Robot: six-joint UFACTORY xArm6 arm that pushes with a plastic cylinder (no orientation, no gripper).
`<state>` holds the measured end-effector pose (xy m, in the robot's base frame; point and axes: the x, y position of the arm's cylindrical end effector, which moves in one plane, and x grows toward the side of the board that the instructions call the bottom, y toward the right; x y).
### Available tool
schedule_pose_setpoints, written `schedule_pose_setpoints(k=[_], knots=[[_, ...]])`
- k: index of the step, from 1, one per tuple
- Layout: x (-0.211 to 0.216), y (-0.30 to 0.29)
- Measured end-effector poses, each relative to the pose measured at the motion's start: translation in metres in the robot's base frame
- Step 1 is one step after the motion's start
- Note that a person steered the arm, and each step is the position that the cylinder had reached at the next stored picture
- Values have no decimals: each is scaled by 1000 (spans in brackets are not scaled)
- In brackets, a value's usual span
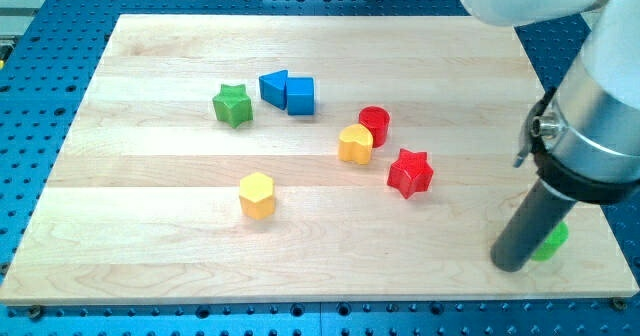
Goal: Push the red star to the top left of the green circle
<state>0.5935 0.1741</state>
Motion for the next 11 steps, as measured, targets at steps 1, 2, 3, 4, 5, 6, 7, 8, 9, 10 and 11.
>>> schedule_pose_setpoints(k=[1,2,3,4,5,6,7,8,9,10,11], knots=[[-16,-60],[-38,-122],[-77,-160],[-95,-128],[-95,-57],[-114,-44],[-123,-27],[-100,-15],[-70,-14],[-48,-17],[-50,-103]])
